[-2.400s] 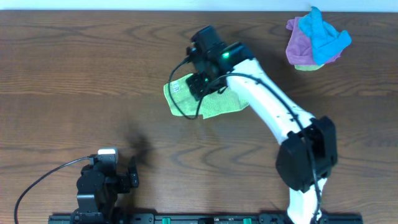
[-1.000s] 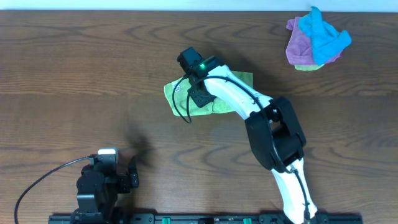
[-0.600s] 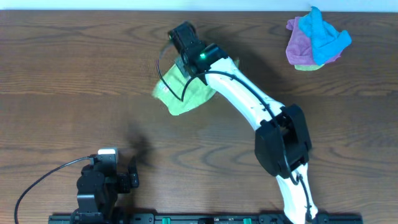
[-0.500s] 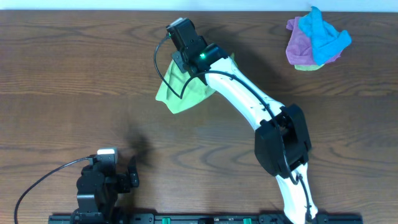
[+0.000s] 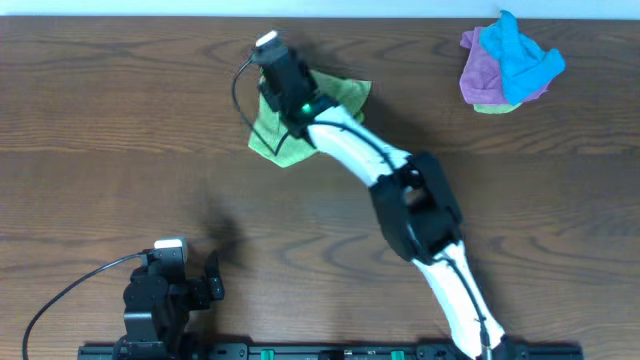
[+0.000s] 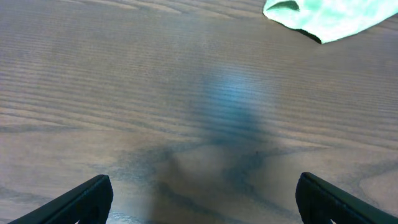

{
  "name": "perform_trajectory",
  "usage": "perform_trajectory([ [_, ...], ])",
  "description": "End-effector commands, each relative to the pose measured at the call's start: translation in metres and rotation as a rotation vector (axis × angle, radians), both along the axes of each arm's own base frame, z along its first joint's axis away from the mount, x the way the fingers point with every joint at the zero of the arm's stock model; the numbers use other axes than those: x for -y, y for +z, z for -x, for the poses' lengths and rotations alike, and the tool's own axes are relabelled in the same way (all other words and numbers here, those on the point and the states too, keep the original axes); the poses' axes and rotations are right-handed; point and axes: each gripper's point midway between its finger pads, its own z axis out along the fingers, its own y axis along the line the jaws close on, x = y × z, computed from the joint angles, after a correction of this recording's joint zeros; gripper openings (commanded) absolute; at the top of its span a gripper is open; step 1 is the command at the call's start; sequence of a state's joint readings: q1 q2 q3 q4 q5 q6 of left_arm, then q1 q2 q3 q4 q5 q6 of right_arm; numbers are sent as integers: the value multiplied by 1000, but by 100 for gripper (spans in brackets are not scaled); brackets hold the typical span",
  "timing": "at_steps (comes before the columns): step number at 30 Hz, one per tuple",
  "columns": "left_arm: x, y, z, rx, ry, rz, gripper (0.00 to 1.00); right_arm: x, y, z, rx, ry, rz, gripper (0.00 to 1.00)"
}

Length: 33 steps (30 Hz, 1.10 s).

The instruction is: Fold the cloth

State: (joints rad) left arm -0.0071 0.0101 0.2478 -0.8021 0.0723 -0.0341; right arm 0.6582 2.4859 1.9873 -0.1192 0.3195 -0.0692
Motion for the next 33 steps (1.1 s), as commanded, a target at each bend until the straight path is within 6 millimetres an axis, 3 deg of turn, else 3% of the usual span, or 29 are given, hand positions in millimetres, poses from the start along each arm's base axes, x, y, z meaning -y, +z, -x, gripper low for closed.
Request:
perform_trajectory([
  [1, 1, -2, 0, -1, 4, 17, 96, -25, -10, 7, 42, 35, 5, 1],
  [3, 1, -2, 0, -1, 4, 17, 95, -25, -15, 3, 82, 0, 13, 2],
  [4, 1, -2, 0, -1, 4, 17, 95, -22, -16, 0, 106, -23, 26, 9],
  [5, 1, -2, 0, -1, 4, 17, 95, -17, -14, -4, 131, -57, 37, 18],
  [8, 1, -2, 0, -1, 4, 17, 95, 0, -4, -12, 197, -166, 64, 66],
  [13, 1, -2, 0, -1, 4, 17, 96, 16, 48, -16, 309, -290, 94, 89],
  [16, 1, -2, 0, -1, 4, 16, 95, 11, 85, -7, 333, -287, 119, 96],
  [19, 1, -2, 0, 0, 4, 16, 95, 2, 108, 19, 251, -194, 165, 96],
  [21, 1, -2, 0, 0, 4, 16, 96, -4, 107, 37, 159, -118, 169, 94],
  [25, 1, -2, 0, 0, 4, 16, 95, -19, 80, 78, -96, 31, 94, 90],
  [29, 1, -2, 0, 0, 4, 16, 95, -34, 60, 99, -251, 104, -14, 90],
  [33, 1, -2, 0, -1, 8, 21, 95, -50, 48, 104, -316, 133, -107, 88],
])
